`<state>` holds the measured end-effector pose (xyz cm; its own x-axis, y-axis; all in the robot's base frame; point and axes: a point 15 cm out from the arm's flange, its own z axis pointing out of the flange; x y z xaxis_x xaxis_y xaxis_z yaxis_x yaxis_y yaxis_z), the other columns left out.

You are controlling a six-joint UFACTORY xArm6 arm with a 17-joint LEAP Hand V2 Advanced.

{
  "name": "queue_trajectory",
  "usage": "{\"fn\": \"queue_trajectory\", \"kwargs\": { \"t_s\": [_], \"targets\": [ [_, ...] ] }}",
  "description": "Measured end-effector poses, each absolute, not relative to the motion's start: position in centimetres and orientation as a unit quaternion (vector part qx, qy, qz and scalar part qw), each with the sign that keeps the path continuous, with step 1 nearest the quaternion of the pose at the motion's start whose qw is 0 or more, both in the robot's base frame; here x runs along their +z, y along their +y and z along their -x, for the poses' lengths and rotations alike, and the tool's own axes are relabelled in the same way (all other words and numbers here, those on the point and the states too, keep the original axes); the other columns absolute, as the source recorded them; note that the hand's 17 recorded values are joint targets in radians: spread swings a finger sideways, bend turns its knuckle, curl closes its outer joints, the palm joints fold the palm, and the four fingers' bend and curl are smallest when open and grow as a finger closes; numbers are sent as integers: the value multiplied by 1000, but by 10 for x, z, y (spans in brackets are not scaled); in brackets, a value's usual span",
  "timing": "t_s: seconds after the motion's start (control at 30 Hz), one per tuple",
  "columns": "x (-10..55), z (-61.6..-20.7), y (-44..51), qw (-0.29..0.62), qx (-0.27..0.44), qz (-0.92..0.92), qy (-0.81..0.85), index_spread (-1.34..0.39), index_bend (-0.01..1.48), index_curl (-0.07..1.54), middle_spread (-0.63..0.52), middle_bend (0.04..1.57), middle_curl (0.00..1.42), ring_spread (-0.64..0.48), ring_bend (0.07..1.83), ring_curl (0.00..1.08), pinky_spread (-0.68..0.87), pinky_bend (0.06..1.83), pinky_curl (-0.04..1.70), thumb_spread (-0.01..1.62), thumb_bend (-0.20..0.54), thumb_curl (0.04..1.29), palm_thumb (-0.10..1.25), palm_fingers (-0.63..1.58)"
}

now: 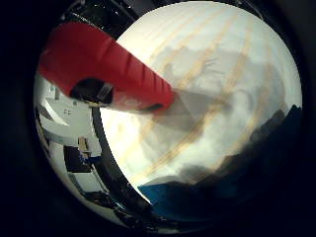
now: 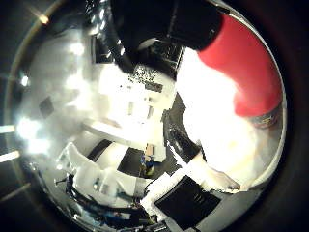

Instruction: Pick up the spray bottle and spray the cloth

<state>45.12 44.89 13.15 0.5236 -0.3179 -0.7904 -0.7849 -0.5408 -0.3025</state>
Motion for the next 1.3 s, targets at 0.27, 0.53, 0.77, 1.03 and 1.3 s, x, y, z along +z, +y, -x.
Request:
{"fn": "queue_trajectory", "kwargs": {
  "t_s": [0.27, 0.53, 0.77, 1.03, 1.3],
  "targets": [
    [125, -450, 438, 311, 345, 816, 344, -380, 154, 298, 27, 190, 325, 84, 431, 221, 379, 392, 391, 994, -31, 298, 504, 109],
    [124, -457, 421, 304, 344, 817, 349, -375, 159, 280, 60, 190, 319, 134, 396, 227, 376, 394, 355, 970, -28, 297, 480, 83],
    [136, -482, 399, 305, 323, 824, 352, -365, 159, 273, 62, 190, 314, 139, 386, 237, 378, 401, 337, 965, -29, 292, 471, 82],
    [160, -496, 379, 313, 305, 829, 349, -364, 160, 274, 62, 190, 310, 139, 377, 246, 377, 408, 323, 962, -29, 294, 467, 84],
    [188, -511, 351, 317, 275, 836, 353, -358, 164, 277, 62, 188, 308, 140, 376, 248, 376, 403, 315, 962, -29, 295, 467, 93]
  ]
}}
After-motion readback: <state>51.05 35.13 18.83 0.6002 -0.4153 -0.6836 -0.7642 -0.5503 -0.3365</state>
